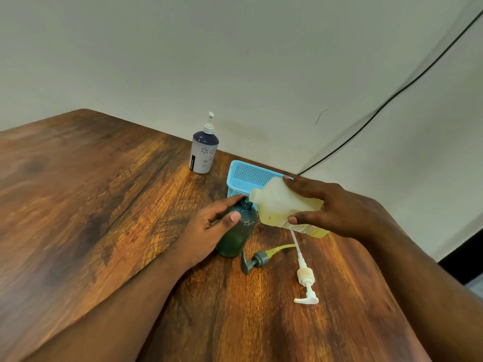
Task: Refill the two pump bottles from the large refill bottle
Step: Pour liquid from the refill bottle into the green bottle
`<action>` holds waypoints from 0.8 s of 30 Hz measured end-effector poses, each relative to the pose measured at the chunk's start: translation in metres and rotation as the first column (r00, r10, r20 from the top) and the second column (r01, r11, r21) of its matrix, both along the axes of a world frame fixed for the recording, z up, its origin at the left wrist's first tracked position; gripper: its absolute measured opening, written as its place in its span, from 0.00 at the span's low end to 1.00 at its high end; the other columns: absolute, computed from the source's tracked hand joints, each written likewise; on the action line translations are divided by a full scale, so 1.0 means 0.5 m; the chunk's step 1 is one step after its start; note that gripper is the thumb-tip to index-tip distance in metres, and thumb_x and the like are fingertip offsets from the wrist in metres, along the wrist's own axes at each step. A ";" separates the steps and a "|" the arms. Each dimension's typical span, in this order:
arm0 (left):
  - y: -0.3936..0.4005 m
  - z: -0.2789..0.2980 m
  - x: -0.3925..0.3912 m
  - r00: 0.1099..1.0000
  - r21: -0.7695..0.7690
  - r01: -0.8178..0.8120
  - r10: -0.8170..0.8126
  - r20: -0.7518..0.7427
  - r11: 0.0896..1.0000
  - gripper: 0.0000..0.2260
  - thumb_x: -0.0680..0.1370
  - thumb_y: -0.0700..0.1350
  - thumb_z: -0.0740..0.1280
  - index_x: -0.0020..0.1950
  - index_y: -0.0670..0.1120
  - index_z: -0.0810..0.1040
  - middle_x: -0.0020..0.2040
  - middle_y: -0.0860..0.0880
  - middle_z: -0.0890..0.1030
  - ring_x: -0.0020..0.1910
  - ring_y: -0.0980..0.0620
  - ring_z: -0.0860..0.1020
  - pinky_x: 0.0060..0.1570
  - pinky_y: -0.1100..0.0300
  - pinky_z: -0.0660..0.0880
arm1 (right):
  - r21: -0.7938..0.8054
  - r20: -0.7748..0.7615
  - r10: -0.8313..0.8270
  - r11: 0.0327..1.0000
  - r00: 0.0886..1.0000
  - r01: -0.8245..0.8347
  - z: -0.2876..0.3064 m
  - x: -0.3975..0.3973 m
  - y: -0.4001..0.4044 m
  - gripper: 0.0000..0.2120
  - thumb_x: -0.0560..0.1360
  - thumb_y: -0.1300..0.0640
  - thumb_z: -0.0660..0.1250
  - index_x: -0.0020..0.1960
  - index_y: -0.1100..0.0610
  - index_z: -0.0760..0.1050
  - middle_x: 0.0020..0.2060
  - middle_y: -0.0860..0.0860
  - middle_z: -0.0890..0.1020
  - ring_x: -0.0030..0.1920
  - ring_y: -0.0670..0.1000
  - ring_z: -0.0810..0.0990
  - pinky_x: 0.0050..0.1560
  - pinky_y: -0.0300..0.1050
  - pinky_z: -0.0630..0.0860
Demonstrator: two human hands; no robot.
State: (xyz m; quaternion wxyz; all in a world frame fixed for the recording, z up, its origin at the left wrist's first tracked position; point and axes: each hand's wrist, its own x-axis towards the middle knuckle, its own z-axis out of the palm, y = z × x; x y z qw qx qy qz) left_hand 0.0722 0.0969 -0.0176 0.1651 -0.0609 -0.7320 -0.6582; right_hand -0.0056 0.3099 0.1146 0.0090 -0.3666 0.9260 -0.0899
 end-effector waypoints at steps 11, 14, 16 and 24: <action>-0.004 -0.008 -0.006 1.000 0.053 0.027 -0.026 -0.004 0.998 0.16 0.80 0.46 0.63 0.66 0.59 0.70 0.59 0.64 0.73 0.52 0.77 0.74 0.47 0.73 0.76 | -0.015 0.023 0.048 0.999 0.999 -0.048 -0.015 -0.035 0.007 0.39 0.68 0.33 0.64 0.75 0.45 0.57 0.73 0.44 0.64 0.71 0.50 0.64 0.66 0.47 0.67; -0.005 -0.010 -0.007 1.000 0.055 0.025 -0.025 0.005 0.998 0.16 0.79 0.48 0.63 0.66 0.60 0.70 0.61 0.61 0.73 0.53 0.76 0.74 0.49 0.71 0.76 | -0.015 0.019 0.064 0.998 0.998 -0.063 -0.016 -0.041 0.008 0.40 0.67 0.34 0.63 0.75 0.45 0.57 0.73 0.44 0.64 0.72 0.49 0.64 0.66 0.43 0.66; -0.005 -0.011 -0.007 1.000 0.059 0.023 -0.024 0.008 0.998 0.17 0.79 0.49 0.63 0.67 0.59 0.70 0.62 0.61 0.73 0.53 0.75 0.74 0.49 0.70 0.77 | -0.013 0.019 0.065 0.998 0.998 -0.065 -0.016 -0.043 0.008 0.40 0.66 0.34 0.63 0.75 0.45 0.57 0.73 0.44 0.64 0.72 0.49 0.64 0.66 0.43 0.65; -0.005 -0.007 -0.004 0.999 0.072 0.032 -0.032 0.012 0.997 0.16 0.78 0.50 0.63 0.64 0.62 0.71 0.59 0.66 0.72 0.52 0.78 0.74 0.48 0.70 0.77 | -0.020 0.021 0.073 0.997 0.997 -0.072 -0.021 -0.050 0.012 0.40 0.66 0.34 0.63 0.75 0.44 0.57 0.73 0.44 0.64 0.71 0.48 0.64 0.63 0.39 0.64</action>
